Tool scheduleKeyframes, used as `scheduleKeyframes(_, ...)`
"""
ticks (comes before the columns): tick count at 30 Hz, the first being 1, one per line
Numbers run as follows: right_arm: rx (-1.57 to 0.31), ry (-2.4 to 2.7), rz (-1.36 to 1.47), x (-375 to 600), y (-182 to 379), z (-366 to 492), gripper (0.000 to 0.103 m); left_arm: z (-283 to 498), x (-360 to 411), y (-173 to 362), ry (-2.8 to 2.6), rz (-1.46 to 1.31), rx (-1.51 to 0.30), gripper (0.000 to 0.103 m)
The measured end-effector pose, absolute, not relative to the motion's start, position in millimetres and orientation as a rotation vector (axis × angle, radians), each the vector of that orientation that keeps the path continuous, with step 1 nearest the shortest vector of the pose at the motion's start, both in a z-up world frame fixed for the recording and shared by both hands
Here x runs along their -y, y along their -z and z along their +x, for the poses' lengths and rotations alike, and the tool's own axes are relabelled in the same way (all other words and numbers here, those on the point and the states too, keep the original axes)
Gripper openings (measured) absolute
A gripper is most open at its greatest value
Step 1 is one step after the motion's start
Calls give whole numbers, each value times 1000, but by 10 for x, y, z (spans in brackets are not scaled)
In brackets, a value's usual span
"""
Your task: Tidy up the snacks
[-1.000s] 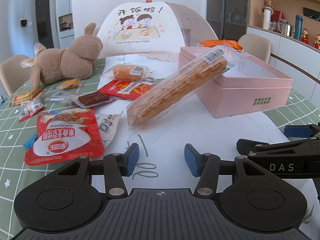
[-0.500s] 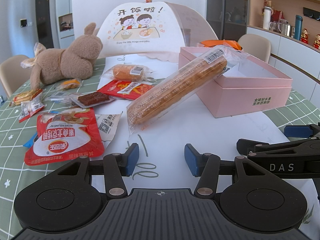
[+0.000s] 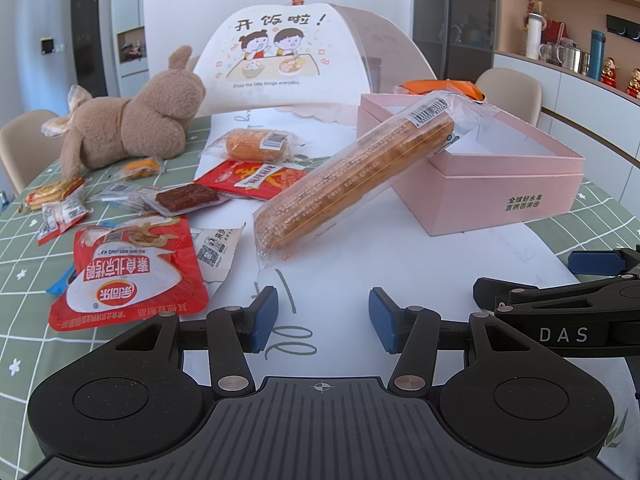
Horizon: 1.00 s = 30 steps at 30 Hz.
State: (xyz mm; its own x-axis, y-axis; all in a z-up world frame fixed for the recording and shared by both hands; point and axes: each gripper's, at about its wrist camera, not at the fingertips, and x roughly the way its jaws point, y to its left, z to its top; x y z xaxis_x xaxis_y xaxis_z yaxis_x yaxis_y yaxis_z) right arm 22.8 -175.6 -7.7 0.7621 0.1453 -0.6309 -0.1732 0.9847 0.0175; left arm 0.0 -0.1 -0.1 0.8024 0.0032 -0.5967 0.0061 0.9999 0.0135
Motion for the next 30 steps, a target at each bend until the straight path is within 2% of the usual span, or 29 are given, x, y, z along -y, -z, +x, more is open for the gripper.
scheduleKeyframes(30, -683, -173, -44, 1758, 72, 225, 103, 1, 9, -8, -4, 11, -639, 58)
